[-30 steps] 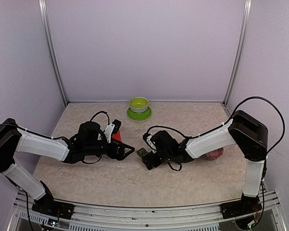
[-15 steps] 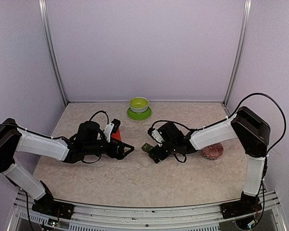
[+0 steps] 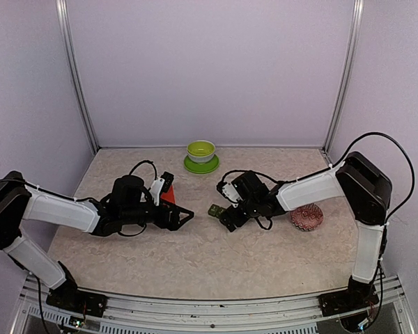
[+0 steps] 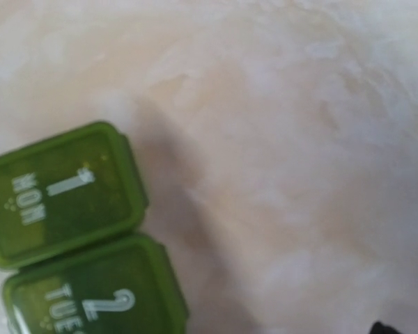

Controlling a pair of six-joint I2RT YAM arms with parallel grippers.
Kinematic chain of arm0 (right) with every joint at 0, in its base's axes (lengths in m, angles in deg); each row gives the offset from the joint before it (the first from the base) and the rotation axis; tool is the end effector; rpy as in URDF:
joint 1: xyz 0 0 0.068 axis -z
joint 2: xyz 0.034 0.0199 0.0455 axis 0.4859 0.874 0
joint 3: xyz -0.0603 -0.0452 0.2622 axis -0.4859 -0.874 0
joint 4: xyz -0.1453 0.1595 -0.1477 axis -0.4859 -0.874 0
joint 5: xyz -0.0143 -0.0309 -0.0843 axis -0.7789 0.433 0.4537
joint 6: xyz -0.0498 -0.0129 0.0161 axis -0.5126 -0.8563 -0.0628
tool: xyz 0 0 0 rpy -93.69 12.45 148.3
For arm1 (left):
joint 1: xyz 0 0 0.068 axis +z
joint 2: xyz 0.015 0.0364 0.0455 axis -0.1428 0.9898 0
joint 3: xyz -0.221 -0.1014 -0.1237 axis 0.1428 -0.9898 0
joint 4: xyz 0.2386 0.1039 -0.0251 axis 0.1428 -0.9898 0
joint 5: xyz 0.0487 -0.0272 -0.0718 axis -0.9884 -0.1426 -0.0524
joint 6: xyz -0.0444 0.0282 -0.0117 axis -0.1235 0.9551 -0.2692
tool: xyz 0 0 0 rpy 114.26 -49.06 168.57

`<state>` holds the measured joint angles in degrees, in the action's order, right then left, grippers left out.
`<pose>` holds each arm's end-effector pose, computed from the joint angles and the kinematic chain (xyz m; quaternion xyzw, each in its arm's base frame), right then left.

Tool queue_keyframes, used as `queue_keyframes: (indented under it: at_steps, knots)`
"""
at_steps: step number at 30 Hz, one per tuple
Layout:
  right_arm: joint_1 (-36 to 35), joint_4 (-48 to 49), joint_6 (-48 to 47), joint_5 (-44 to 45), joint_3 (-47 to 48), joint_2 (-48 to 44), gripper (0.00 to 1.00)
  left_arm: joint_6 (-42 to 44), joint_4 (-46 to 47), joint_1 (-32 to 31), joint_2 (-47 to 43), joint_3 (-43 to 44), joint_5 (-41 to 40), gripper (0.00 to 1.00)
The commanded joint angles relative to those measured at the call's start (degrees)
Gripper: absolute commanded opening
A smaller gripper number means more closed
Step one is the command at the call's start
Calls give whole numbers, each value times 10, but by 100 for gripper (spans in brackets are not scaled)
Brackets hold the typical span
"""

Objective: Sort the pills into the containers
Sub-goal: Position the pill container at the center of the board.

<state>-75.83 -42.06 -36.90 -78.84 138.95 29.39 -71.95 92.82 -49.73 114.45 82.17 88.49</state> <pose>0.2776 0.2888 0.1307 -0.3319 0.8758 0.0914 0.3384 0.2188 -0.2053 0.1734 0.2412 0.8110 -0.3473 0.4042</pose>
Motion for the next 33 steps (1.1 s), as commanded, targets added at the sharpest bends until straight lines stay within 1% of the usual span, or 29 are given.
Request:
queue_keyframes:
  at_steps: [1,12,16,24,33]
  knots:
    - [25,-52,-26,22,5,8,100,-5,15,5,-7,-6,-5,99]
    - [36,-95,-58,47,26,17,100,-6,16,6,-8,-7,-4,99]
    - [40,-95,-59,51,20,8,100,-7,17,6,-7,-7,-4,99]
    - [48,-87,-59,53,39,28,100,-7,19,7,-6,-8,-6,99]
    - [48,-87,-65,20,75,62,100,-8,22,9,-8,-11,-6,99]
